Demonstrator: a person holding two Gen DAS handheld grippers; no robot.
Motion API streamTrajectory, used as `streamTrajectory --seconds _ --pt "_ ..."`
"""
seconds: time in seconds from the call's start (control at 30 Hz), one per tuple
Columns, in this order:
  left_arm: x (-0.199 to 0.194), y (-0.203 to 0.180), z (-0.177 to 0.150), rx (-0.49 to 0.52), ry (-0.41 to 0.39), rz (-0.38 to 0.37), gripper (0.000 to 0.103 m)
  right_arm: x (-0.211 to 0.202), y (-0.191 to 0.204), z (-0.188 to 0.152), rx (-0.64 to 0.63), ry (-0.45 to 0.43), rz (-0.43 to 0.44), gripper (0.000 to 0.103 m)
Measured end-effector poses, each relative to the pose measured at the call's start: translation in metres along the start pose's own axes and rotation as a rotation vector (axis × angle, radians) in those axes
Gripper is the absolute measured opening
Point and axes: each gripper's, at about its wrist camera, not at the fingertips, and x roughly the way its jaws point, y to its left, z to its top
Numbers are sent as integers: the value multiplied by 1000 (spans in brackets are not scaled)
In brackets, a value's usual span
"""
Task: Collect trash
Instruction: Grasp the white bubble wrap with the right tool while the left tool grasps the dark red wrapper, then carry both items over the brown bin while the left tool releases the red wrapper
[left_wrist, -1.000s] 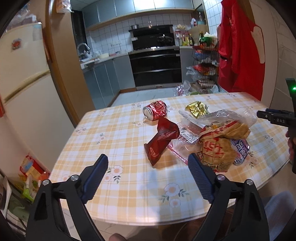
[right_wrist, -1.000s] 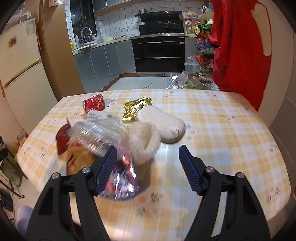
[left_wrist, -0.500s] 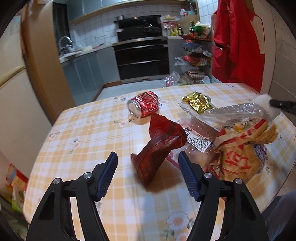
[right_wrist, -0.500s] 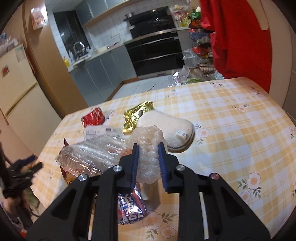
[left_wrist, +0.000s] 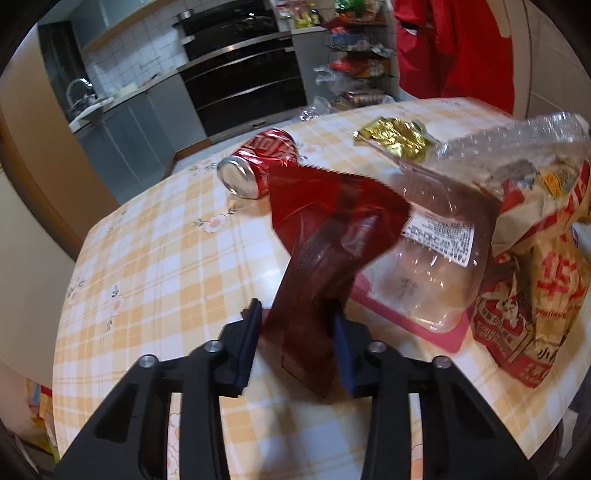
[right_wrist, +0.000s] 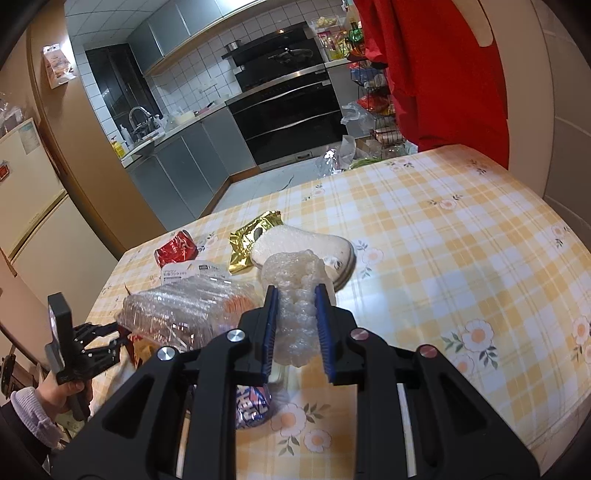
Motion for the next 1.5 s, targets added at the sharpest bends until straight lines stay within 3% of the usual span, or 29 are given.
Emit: streamTrajectory --seconds 0.07,0.33,0.67,1.03,1.2,1.27,1.43,1.5 --pt "-12 1 -1 -34 -24 -46 28 -10 3 -3 -6 -12 -4 24" --pt "-104 -20 -14 -29 -128 -76 27 -52 19 -13 -17 -59 12 24" --pt "-225 -76 -58 -106 -225 -200 27 -119 55 -31 -71 -106 60 24" --pt "-271 -130 -117 -149 -190 -310 27 -175 90 -60 -143 -125 110 24" --pt "-273 -141 -121 -130 -186 -334 28 -186 97 -69 -161 -113 115 24" --pt "-276 -144 -121 -120 -195 -340 31 -192 98 -70 -165 -113 120 24" --pt "-288 -136 -118 -143 -237 -318 51 -201 103 -75 -187 -115 132 24" --pt "-297 -126 -117 -177 -260 -298 66 -203 106 -78 -199 -107 138 24"
